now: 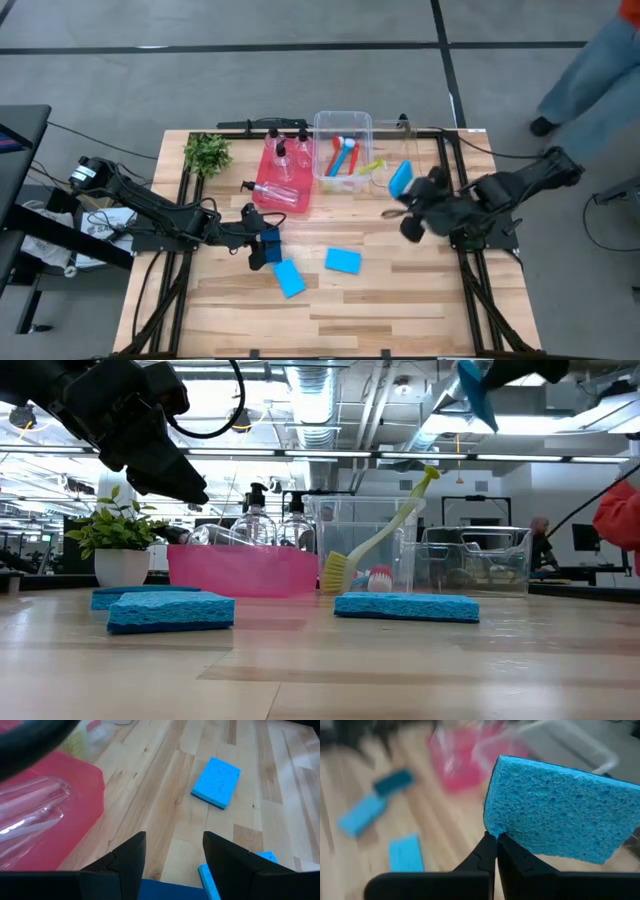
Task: Pick & Place Kitchen Sink Supplies
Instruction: Put the top right blue sponge wipe into the transparent bin, then put the bottom right blue sponge wipe into the transparent bin
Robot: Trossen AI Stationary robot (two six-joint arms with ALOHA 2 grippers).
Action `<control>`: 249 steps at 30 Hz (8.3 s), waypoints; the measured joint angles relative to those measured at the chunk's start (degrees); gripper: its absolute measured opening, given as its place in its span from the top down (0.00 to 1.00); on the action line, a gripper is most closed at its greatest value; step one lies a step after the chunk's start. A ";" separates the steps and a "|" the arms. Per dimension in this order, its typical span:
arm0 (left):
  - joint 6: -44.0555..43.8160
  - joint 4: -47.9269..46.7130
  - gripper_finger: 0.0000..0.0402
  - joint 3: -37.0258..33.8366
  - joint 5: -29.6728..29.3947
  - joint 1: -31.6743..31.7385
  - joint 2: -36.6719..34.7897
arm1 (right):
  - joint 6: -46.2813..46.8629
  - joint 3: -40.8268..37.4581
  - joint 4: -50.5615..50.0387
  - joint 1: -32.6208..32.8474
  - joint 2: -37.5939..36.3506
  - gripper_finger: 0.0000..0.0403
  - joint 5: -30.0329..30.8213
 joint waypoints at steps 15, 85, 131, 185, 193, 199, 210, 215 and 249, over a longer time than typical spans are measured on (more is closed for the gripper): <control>-0.07 0.02 0.50 0.00 -5.50 0.00 -0.01 | 23.09 -0.84 0.62 -13.68 -6.20 1.00 11.67; -2.49 0.09 0.50 0.00 -9.89 0.00 0.00 | -55.15 -13.33 12.85 -54.02 13.13 0.66 -31.01; -5.07 0.13 0.50 0.00 -9.87 -0.02 0.00 | -15.22 -13.29 51.05 -5.54 34.39 0.72 -36.19; -31.43 14.82 0.50 -17.05 -8.14 -10.73 -0.02 | 4.73 -13.47 54.44 2.55 23.39 1.00 -3.40; -31.40 17.64 0.50 -17.03 -8.14 -10.73 -0.02 | -4.37 -13.40 54.25 2.98 11.13 1.00 4.99; -32.66 20.93 0.50 -17.03 -8.14 -10.73 -0.02 | -14.41 -13.38 54.24 2.58 2.85 1.00 11.78; -34.69 27.40 0.50 -17.02 -8.73 -10.71 -0.02 | -35.71 -13.29 53.77 -1.72 -8.87 1.00 24.39; -35.06 29.05 0.50 -17.00 -12.18 -10.71 -0.02 | -39.69 -13.29 49.37 -5.69 -12.72 1.00 28.70; -34.62 33.07 0.50 -17.00 -19.33 -9.35 -0.02 | -10.19 -21.16 21.86 -39.54 -9.47 1.00 -6.16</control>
